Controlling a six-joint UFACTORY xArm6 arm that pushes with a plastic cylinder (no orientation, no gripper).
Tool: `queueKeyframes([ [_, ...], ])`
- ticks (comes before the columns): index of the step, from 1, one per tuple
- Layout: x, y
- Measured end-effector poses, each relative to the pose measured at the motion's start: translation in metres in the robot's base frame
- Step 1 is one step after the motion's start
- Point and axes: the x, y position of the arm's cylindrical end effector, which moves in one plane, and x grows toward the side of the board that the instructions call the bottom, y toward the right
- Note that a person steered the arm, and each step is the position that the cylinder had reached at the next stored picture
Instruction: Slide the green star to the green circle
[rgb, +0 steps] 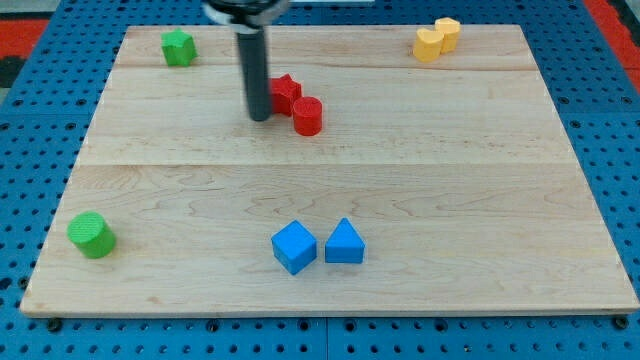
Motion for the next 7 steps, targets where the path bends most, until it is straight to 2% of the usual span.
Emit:
queueKeyframes([
  [1, -0.071, -0.007],
  [2, -0.140, 0.015],
  [3, -0.164, -0.011],
  [4, -0.160, -0.082],
  [5, -0.128, -0.114],
  [6, -0.060, -0.114],
  [7, -0.070, -0.112],
])
